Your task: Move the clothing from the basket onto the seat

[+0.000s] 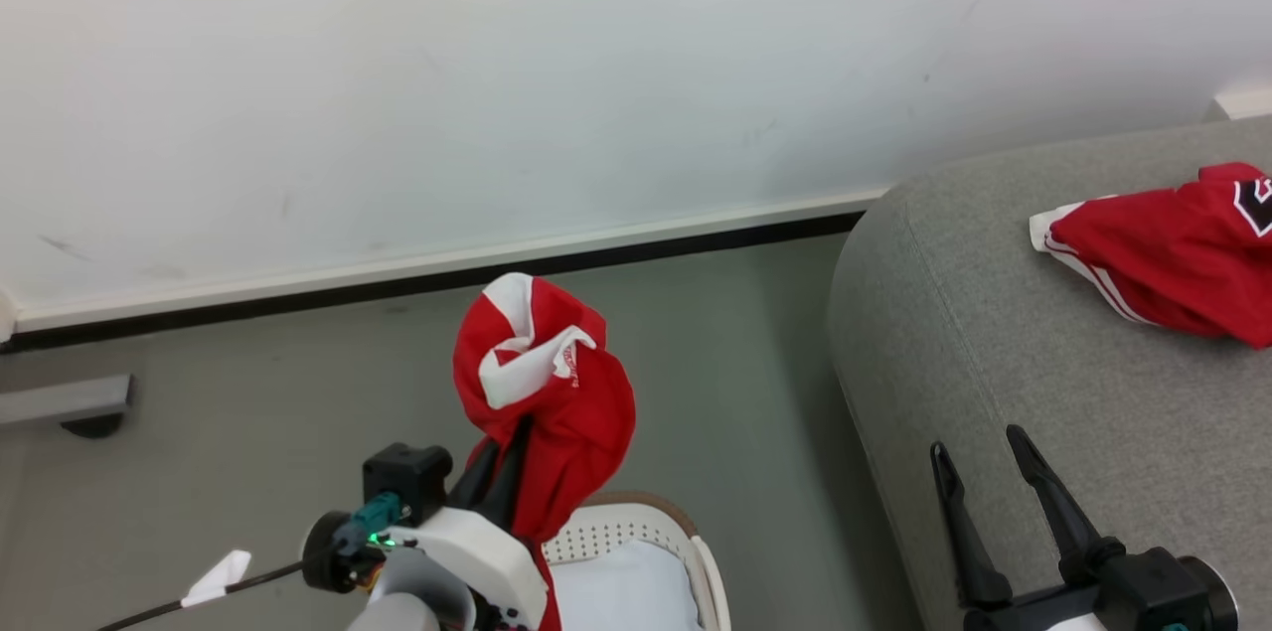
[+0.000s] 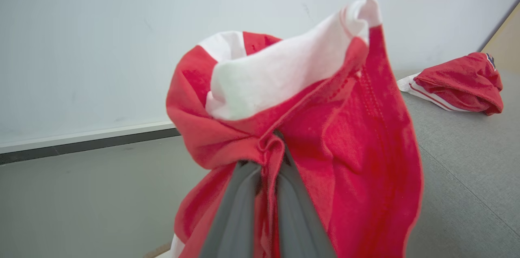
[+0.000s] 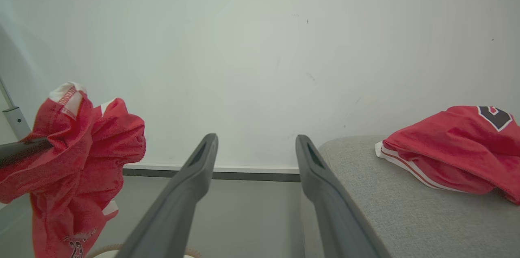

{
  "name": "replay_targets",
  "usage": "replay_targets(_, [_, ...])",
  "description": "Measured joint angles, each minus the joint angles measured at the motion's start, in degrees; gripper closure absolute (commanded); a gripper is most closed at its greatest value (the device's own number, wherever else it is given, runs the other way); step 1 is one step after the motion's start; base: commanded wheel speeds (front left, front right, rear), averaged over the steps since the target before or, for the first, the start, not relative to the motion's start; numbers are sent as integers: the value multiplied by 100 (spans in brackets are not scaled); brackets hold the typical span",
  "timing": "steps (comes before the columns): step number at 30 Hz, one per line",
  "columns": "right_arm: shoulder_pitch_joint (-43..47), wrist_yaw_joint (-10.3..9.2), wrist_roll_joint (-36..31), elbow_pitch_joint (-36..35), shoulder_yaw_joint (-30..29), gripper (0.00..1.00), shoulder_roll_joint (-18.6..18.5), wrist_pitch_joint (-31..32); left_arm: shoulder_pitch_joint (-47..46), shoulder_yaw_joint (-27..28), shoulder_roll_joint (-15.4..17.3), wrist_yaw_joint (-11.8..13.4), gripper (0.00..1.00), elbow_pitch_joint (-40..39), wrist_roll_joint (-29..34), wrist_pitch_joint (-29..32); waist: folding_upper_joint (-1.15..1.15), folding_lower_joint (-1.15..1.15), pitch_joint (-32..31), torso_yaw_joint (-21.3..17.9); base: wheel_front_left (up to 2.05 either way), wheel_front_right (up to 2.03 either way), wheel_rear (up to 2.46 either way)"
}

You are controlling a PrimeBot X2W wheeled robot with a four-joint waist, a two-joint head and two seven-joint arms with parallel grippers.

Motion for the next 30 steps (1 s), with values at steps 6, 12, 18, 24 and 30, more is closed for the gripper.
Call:
replay_targets(6, [180, 0, -15, 119, 9, 0, -1, 0, 122, 107, 209, 230, 100, -679, -45, 172, 0, 0, -284, 28, 0, 0, 0])
replay_targets(12, [342, 0, -15, 156, 65, 0, 1, 0, 140, 170, 316, 375, 100, -1429, -54, 353, 0, 0, -490, 52, 0, 0, 0])
replay_targets(18, [405, 0, 3, 191, 205, 0, 7, 0, 140, 201, 408, 479, 100, -2138, -73, 572, 0, 1, -640, 58, 0, 0, 0])
replay_targets(24, [458, 0, 34, 192, 280, 0, 8, 0, 152, 185, 478, 590, 100, -2699, -80, 766, 0, 1, -714, 49, 0, 0, 0])
replay_targets(30, [465, 0, 53, 119, 436, 0, 8, 0, 246, 138, 531, 655, 100, -2929, -76, 869, 0, 1, -712, 35, 0, 0, 0])
